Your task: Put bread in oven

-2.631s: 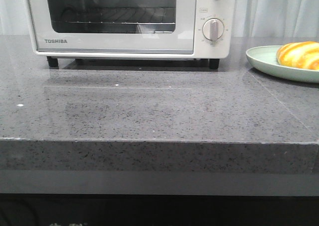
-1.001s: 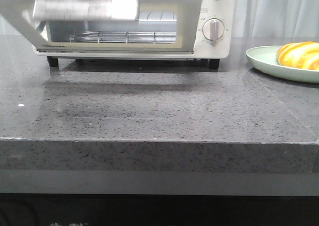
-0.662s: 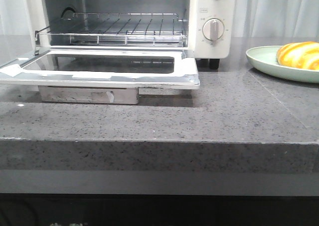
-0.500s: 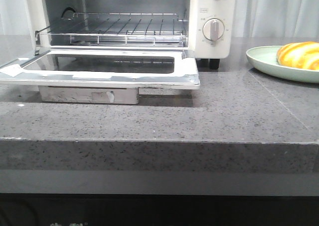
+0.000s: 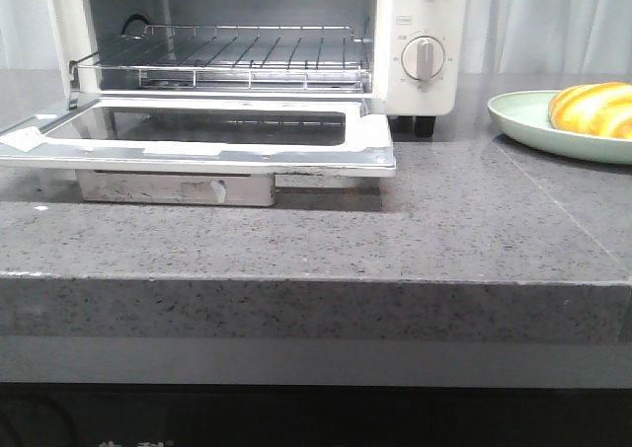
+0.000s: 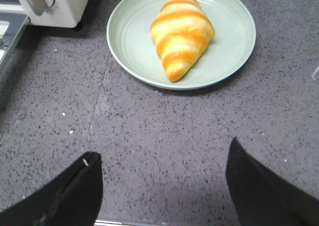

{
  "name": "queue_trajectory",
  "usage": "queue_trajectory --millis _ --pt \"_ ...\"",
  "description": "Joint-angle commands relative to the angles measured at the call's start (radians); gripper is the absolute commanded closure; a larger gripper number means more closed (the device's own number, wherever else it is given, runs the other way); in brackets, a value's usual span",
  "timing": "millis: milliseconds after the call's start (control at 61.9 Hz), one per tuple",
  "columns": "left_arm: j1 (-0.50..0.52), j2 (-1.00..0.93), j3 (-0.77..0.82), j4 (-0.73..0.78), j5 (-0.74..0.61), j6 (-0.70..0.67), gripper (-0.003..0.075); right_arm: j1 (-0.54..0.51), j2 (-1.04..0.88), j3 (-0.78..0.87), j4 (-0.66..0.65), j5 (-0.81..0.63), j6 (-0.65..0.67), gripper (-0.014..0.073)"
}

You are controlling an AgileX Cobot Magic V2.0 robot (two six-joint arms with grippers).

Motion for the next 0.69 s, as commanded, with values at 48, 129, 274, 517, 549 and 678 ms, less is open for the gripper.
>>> queue_trajectory --millis 48,129,274,517,549,678 --pt "0.000 0.002 -0.027 0.003 -0.064 -0.012 0.0738 -0.006 0.087 -0.123 -0.005 -0.024 0.026 0.0054" --pt "0.000 0.002 -0.027 0.003 -0.064 -0.012 0.0738 -0.006 0.159 -0.189 -0.005 0.012 0.056 0.0054" --pt "0.000 0.002 -0.027 0.002 -0.064 -0.012 0.0738 -0.006 0.329 -0.320 -0.005 0.110 0.070 0.0054" --pt "0.000 0.002 -0.027 -0.008 -0.064 -0.012 0.0738 -0.006 0.629 -0.545 -0.038 0.259 0.070 0.0054" --pt "0.000 0.002 -0.027 -0.009 -0.064 -0.012 0.0738 -0.006 0.666 -0.569 -0.047 0.272 0.070 0.0054" --pt "0.000 0.002 -0.027 -0.009 -0.064 -0.012 0.0738 -0.006 0.783 -0.660 -0.097 0.331 0.086 0.0054"
